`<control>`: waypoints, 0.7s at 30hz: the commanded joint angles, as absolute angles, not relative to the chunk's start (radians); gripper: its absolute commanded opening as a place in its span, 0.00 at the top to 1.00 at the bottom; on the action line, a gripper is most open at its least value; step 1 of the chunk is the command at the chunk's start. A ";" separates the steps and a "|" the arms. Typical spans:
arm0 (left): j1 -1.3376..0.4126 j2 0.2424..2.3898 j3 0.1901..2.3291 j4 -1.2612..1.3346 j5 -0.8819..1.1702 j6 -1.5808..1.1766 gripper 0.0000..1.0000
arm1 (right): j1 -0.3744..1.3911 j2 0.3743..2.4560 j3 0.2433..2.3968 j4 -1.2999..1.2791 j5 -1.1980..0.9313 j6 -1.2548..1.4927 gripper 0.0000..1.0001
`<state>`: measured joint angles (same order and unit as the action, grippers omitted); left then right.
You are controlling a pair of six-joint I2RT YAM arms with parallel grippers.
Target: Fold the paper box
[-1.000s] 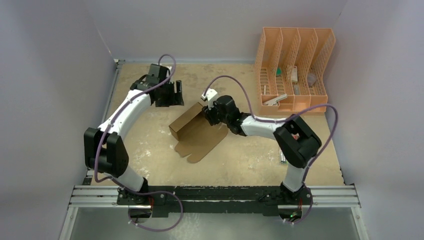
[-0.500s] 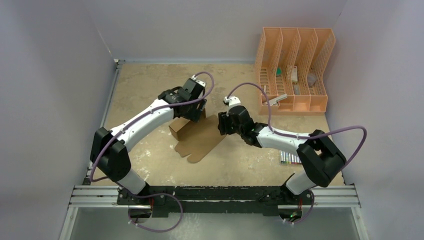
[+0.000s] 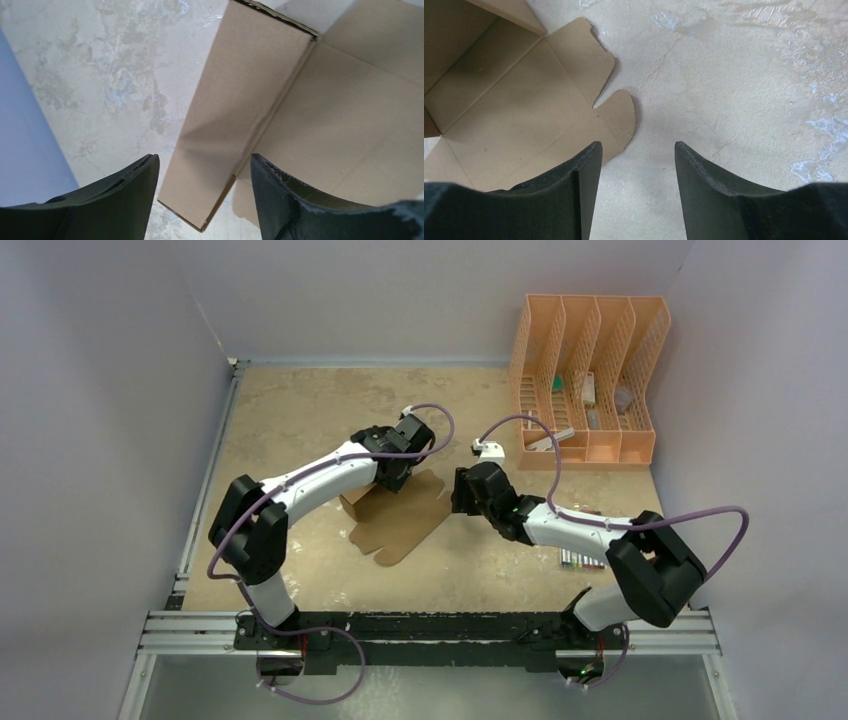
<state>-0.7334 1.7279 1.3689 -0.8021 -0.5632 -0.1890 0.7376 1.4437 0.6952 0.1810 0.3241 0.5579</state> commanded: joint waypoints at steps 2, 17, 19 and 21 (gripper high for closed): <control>-0.732 1.766 1.388 -0.769 -0.682 -0.163 0.41 | 0.735 1.418 0.683 0.212 0.376 0.595 0.42; -0.645 1.751 1.393 -0.755 -0.499 -0.198 0.75 | 0.735 1.402 0.704 0.210 0.357 0.542 0.43; -0.607 1.738 1.383 -0.747 -0.438 -0.214 0.77 | 0.735 1.395 0.709 0.209 0.356 0.526 0.43; -0.563 1.724 1.373 -0.739 -0.374 -0.231 0.79 | 0.736 1.389 0.714 0.208 0.350 0.510 0.43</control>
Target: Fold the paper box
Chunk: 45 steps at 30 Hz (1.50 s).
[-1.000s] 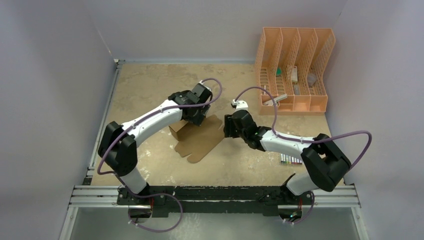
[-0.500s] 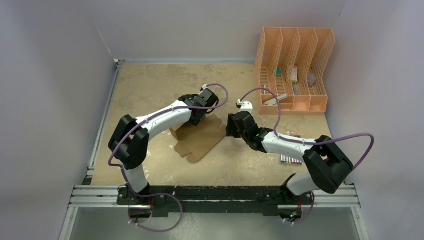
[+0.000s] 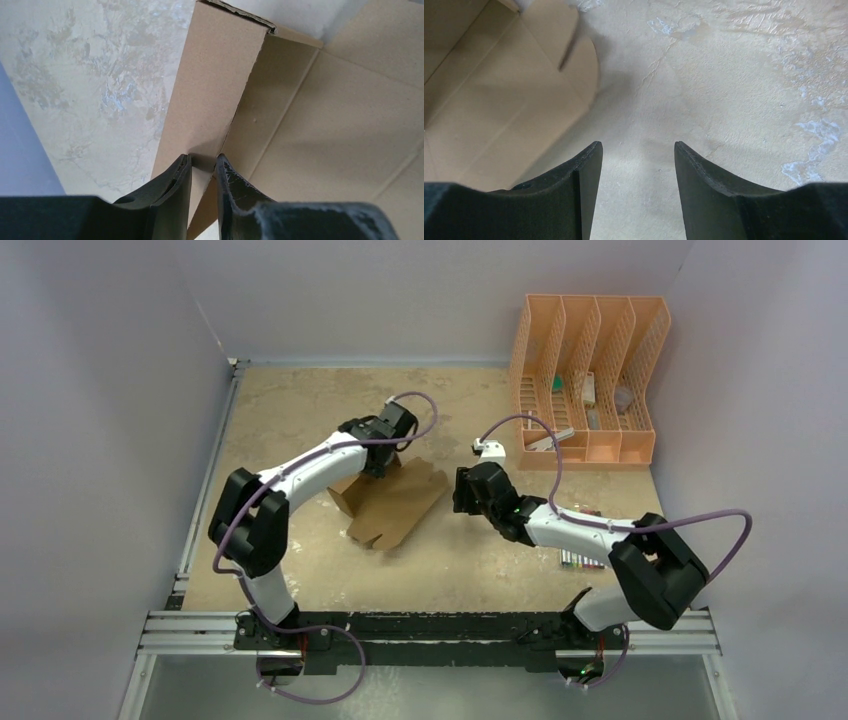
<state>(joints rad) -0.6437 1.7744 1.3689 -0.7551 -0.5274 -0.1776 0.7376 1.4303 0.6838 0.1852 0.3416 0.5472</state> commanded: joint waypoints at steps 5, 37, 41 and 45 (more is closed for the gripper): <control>-0.480 1.682 1.355 -0.716 -0.237 -0.275 0.80 | 0.735 1.379 0.729 0.205 0.314 0.479 0.43; -0.497 1.334 0.583 0.180 0.037 -1.220 0.71 | 0.735 1.419 1.102 -0.065 0.053 0.199 0.43; -0.586 1.371 0.535 0.324 0.003 -1.315 0.69 | 0.733 1.440 1.164 -0.094 0.062 0.147 0.43; -0.638 1.392 0.500 0.457 -0.028 -1.367 0.67 | 0.730 1.457 1.227 -0.124 0.096 0.060 0.43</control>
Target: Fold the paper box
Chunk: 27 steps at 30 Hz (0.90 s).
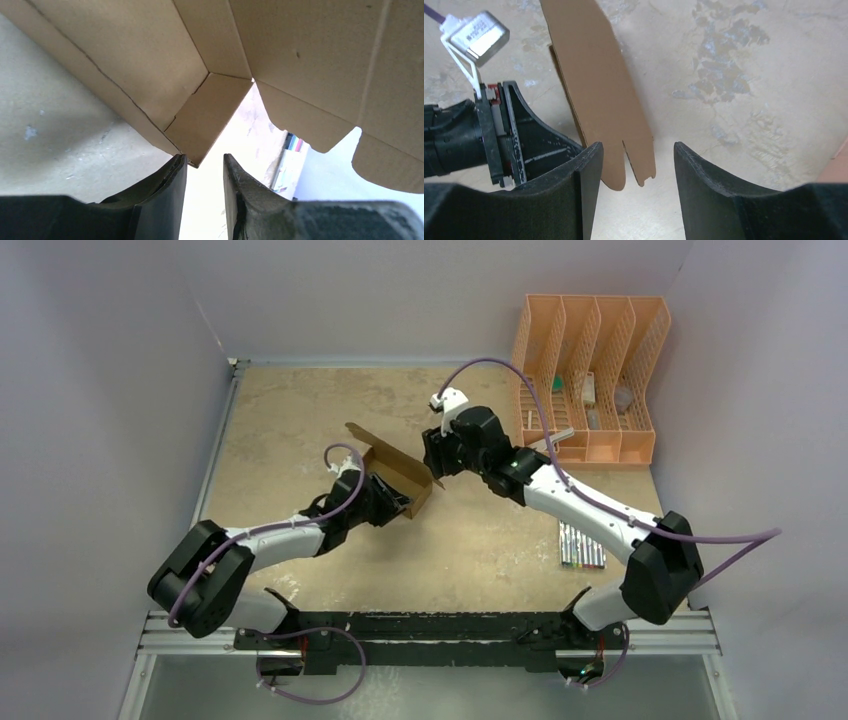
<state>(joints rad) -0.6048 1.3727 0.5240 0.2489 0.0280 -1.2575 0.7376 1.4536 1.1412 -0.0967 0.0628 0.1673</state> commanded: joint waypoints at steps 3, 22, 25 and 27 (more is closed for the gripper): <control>-0.647 1.357 0.529 0.368 -0.040 -1.323 0.64 | 0.723 1.476 1.299 -0.180 0.086 -0.020 0.43; -0.324 1.109 0.570 -0.101 0.052 -1.056 0.57 | 0.721 1.768 1.713 -0.383 -0.180 -0.118 0.47; -0.316 1.167 0.584 -0.074 0.073 -1.038 0.57 | 0.722 1.803 1.737 -0.378 -0.220 -0.103 0.50; -0.315 1.210 0.587 -0.027 0.104 -1.040 0.57 | 0.723 1.818 1.735 -0.376 -0.252 -0.091 0.53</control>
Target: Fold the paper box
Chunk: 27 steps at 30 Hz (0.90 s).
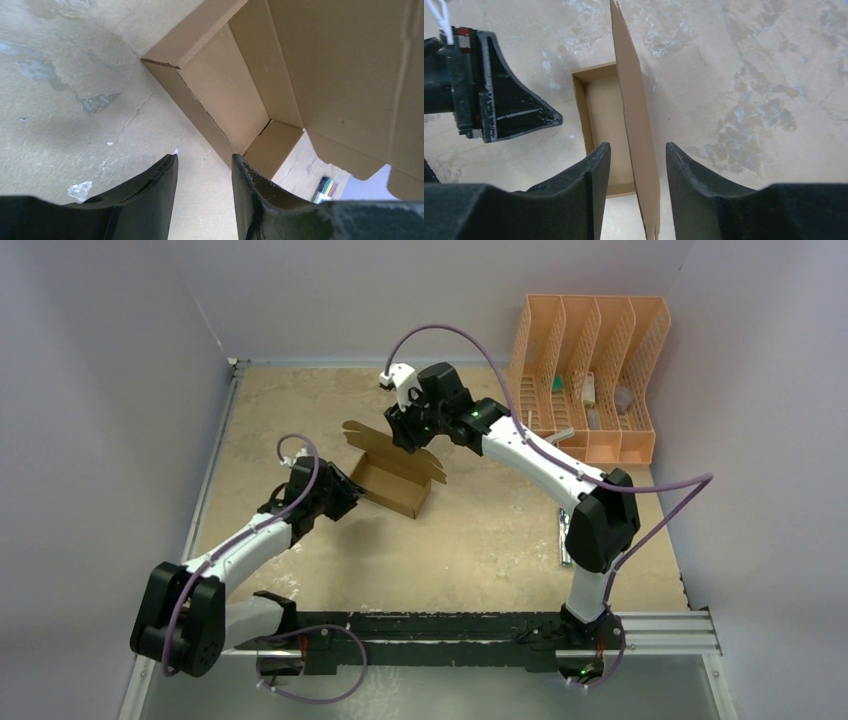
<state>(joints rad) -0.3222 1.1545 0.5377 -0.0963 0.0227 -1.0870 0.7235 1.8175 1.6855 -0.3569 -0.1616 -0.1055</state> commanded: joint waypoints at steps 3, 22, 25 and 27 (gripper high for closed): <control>-0.314 1.290 0.603 0.035 0.144 -1.046 0.58 | 0.726 1.836 1.733 -0.387 -0.290 -0.076 0.58; -0.309 1.299 0.726 -0.146 0.160 -0.861 0.52 | 0.735 1.789 1.655 -0.495 -0.112 -0.384 0.77; -0.303 1.263 0.796 -0.274 0.107 -0.744 0.47 | 0.724 1.802 1.726 -0.521 -0.107 -0.407 0.67; -0.298 1.249 0.844 -0.342 0.067 -0.672 0.44 | 0.724 1.799 1.752 -0.531 -0.096 -0.405 0.61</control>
